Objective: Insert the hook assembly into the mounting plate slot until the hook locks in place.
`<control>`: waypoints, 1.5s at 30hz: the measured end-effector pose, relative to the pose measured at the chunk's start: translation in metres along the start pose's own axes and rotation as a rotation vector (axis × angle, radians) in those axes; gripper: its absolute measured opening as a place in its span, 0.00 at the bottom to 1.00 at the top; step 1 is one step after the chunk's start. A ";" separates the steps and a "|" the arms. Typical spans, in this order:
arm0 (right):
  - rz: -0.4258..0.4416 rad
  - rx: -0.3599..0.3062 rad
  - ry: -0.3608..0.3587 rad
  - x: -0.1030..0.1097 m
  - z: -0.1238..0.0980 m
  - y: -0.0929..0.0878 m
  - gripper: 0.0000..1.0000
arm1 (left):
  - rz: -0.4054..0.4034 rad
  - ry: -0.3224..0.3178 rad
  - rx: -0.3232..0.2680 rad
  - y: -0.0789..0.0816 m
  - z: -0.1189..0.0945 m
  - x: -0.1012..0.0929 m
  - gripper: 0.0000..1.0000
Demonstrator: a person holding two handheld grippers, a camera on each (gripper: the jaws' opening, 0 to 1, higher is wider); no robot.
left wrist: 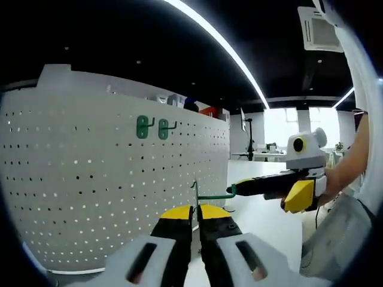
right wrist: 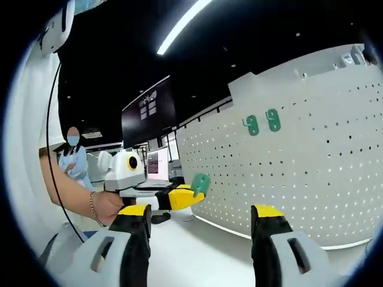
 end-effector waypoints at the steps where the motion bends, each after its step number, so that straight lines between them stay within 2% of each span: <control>1: 0.000 0.000 0.003 0.001 0.002 0.000 0.65 | -0.001 0.000 0.000 0.000 0.000 0.000 0.03; 13: 0.014 -0.005 0.033 0.002 0.021 0.003 0.63 | -0.008 0.003 -0.008 0.002 -0.001 -0.003 0.03; 21: 0.040 -0.024 0.054 0.006 0.031 0.006 0.51 | -0.010 0.004 -0.009 0.002 -0.002 -0.004 0.03; 25: 0.042 -0.019 0.052 0.005 0.035 0.006 0.48 | -0.012 0.007 -0.011 0.002 -0.003 -0.004 0.03; 28: 0.058 -0.033 0.051 0.004 0.035 0.008 0.42 | -0.013 0.008 -0.013 0.003 -0.003 -0.004 0.03; 33: 0.045 -0.025 0.046 0.004 0.039 0.009 0.38 | -0.023 0.000 -0.016 0.004 -0.003 -0.007 0.03; 37: 0.042 -0.024 0.053 0.007 0.041 0.009 0.32 | -0.020 0.000 -0.017 0.005 -0.003 -0.006 0.03; 45: 0.073 -0.032 0.048 0.007 0.043 0.008 0.27 | -0.014 0.002 -0.015 0.005 -0.004 -0.006 0.03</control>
Point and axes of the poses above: the point that each gripper's makers call its tool centre point, and the gripper's own axes: z roughly forward along the fingers, x roughly to its left, y roughly out of its top, the point moved 6 cm from there along -z, roughly backward along the fingers, and after that the axes turned 12 degrees about y, right-handed, at the moved point
